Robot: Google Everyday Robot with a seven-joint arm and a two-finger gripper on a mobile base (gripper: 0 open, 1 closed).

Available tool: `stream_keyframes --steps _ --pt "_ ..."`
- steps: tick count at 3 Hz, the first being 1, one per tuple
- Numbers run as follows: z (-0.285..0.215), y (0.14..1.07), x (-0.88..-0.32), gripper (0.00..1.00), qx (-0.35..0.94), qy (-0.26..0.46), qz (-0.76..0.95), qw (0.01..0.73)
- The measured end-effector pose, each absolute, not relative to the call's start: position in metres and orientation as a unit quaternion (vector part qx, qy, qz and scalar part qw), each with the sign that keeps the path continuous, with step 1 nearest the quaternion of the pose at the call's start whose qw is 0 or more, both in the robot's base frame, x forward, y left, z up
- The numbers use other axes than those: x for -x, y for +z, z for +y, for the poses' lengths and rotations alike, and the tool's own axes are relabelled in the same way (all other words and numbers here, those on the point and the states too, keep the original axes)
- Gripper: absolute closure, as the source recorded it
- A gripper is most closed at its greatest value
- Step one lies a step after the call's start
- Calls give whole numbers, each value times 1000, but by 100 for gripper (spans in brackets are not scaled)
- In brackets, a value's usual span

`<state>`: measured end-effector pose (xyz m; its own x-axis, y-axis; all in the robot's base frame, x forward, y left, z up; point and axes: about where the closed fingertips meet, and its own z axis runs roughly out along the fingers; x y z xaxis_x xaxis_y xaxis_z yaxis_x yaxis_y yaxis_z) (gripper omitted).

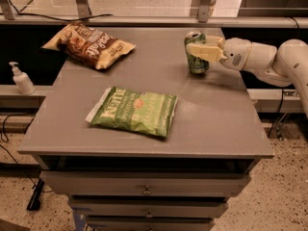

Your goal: Place green can upright

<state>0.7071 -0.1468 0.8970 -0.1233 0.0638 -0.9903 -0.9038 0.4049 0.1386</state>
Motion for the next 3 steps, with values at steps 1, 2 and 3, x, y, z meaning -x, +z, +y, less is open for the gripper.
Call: stream_keyframes --steps 1,2,3 --pt "-147 897 -707 100 341 426 617 568" --pt "-147 898 -707 100 341 426 617 568" --pt "-147 898 -707 100 340 426 617 568"
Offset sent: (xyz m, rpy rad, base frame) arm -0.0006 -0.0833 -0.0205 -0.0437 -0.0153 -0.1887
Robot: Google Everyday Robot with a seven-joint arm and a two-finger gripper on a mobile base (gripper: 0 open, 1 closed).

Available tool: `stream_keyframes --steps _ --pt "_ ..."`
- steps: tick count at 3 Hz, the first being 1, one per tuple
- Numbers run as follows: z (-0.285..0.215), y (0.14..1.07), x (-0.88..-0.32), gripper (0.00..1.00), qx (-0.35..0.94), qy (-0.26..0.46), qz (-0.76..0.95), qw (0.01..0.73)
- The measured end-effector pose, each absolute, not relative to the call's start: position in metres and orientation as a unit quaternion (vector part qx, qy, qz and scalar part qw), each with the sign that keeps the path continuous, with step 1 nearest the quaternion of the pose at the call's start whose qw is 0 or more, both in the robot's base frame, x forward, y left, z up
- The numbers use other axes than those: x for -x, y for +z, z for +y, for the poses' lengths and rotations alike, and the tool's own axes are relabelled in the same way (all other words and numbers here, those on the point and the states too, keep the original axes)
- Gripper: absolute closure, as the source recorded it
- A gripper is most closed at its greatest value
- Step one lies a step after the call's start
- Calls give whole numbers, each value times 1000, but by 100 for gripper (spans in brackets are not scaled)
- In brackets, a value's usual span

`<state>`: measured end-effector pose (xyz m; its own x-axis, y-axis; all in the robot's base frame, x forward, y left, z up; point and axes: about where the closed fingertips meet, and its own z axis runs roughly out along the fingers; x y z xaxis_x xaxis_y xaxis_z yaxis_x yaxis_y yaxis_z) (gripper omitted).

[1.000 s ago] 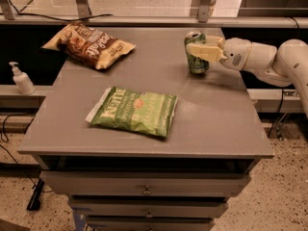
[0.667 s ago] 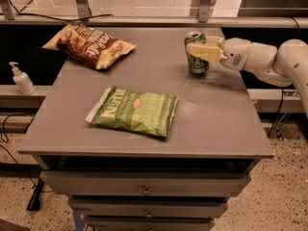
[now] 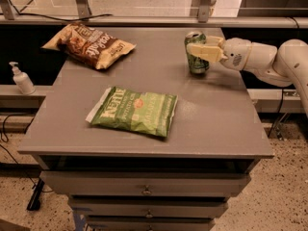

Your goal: Place green can upright

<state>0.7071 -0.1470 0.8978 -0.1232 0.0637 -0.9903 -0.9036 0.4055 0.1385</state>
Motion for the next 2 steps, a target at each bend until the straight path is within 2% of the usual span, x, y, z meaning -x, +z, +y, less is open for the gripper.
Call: stream_keyframes --steps 2 --pt "-147 898 -707 100 340 426 617 568"
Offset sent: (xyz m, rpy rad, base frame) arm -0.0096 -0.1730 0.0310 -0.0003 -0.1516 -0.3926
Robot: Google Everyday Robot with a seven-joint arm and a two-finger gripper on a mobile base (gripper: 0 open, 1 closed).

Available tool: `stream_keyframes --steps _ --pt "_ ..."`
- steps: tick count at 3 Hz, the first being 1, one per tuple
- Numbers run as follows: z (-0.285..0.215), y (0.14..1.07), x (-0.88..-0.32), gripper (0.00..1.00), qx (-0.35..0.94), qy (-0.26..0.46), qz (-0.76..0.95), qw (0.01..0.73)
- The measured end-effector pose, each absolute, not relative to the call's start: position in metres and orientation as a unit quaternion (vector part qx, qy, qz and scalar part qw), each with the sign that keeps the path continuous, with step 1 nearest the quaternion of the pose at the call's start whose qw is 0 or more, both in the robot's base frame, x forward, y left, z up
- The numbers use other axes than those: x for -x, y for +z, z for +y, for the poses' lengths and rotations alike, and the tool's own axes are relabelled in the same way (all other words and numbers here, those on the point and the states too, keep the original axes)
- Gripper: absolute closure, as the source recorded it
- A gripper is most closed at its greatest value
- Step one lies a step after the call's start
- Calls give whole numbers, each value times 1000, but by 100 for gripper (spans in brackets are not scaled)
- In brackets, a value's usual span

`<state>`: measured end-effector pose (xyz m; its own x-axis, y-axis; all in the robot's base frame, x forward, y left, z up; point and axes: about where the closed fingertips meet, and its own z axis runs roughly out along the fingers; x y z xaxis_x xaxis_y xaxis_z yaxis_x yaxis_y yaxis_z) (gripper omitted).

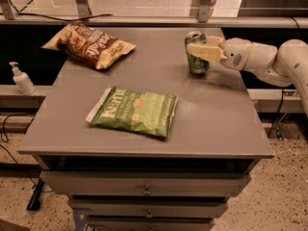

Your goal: Place green can upright

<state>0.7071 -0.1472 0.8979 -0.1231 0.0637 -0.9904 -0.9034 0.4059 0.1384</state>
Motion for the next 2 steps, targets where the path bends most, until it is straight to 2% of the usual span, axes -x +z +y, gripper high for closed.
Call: stream_keyframes --steps 1,2 --pt "-147 898 -707 83 340 426 617 568" --pt "-147 898 -707 59 340 426 617 568"
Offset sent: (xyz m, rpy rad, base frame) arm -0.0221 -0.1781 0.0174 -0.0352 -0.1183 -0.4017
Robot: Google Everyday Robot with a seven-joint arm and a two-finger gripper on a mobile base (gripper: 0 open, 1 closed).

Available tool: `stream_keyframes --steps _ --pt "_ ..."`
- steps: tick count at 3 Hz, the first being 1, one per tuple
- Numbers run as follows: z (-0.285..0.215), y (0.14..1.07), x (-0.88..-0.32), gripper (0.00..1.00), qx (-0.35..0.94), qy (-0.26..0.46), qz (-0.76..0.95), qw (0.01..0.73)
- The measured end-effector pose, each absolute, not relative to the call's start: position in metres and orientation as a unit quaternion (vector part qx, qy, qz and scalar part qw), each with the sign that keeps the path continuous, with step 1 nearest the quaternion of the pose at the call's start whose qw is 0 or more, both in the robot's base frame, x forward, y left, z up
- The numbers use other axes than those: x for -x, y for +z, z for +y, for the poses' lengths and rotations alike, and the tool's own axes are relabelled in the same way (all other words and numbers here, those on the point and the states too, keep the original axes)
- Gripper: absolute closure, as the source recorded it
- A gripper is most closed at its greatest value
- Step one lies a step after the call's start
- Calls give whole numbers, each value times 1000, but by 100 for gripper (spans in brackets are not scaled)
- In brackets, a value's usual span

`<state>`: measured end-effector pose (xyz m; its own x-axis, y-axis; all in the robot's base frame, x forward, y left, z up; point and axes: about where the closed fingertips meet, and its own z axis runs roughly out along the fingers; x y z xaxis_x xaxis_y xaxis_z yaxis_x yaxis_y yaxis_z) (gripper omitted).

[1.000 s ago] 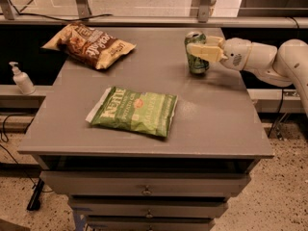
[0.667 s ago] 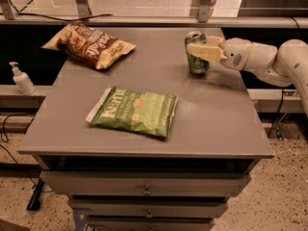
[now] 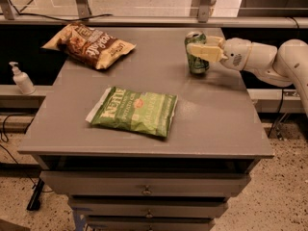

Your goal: Place green can upright

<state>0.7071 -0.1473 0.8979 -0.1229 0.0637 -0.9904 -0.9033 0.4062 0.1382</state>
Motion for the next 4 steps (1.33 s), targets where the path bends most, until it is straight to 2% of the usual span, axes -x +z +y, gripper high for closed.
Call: stream_keyframes --steps 2,3,4 --pt "-147 898 -707 12 340 425 617 568" --pt "-144 898 -707 0 342 427 616 567" --pt "-145 904 -709 0 348 424 615 566"
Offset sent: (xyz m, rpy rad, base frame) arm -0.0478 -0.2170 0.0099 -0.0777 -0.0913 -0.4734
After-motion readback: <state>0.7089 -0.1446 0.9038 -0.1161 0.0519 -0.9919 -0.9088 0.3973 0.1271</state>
